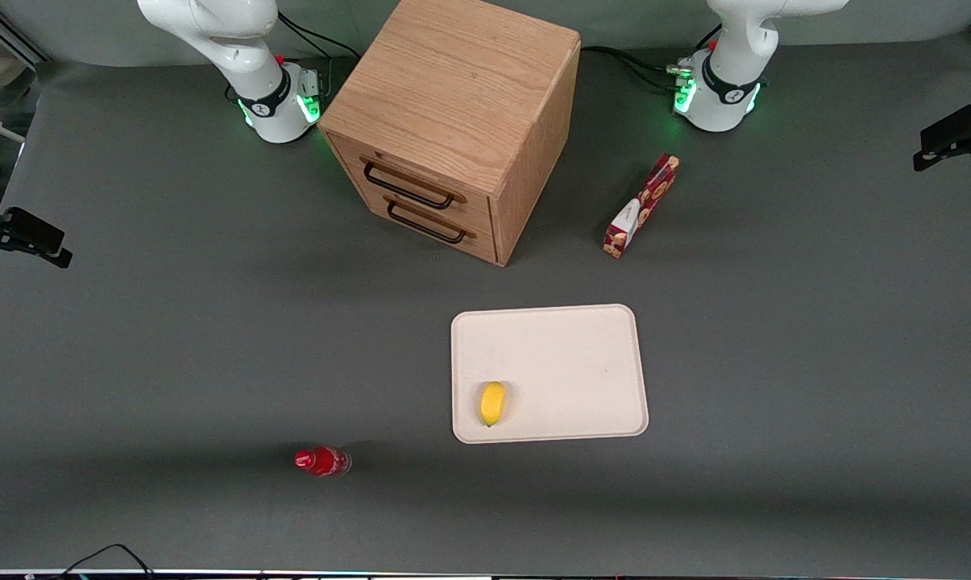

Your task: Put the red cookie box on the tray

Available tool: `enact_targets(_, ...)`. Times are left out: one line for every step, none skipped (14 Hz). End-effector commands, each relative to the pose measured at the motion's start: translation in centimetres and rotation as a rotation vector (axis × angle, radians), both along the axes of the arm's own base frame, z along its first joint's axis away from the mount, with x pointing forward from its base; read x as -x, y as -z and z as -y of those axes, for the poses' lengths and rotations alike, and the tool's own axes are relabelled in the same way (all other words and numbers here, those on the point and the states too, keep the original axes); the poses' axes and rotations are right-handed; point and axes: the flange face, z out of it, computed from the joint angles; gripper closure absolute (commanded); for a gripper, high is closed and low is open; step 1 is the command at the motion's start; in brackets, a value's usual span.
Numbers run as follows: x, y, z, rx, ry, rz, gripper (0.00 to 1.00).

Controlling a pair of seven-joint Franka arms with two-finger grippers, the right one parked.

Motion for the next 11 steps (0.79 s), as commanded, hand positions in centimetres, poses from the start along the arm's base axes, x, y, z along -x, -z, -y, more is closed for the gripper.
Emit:
enact_targets(-0.3, -0.4, 0.4, -0.024, -0.036, -0.027, 0.0)
enact_targets(-0.2, -0.4, 0.4, -0.024, -0.04, -0.03, 0.0)
enact_targets(-0.3, -0.2, 0.4, -0.024, -0.038, -0.033, 0.0)
enact_targets(-0.4, 0.2, 0.6, -0.01, -0.03, -0.046, 0.0)
enact_targets(-0.1, 0.8, 0.8, -0.006, -0.027, -0.078, 0.0)
enact_targets(0.1, 1.5, 1.8, 0.003, 0.002, -0.112, 0.0)
enact_targets(0.3, 2.5, 3.8, 0.01, 0.044, -0.144, 0.0)
enact_targets(0.7, 4.2, 6.3, 0.009, 0.092, -0.187, 0.0)
enact_targets(1.2, 6.2, 8.6, 0.011, 0.137, -0.223, 0.0)
enact_targets(1.7, 8.0, 10.4, 0.057, 0.162, -0.261, 0.0)
enact_targets(2.1, 9.9, 11.1, 0.1, 0.168, -0.28, 0.0)
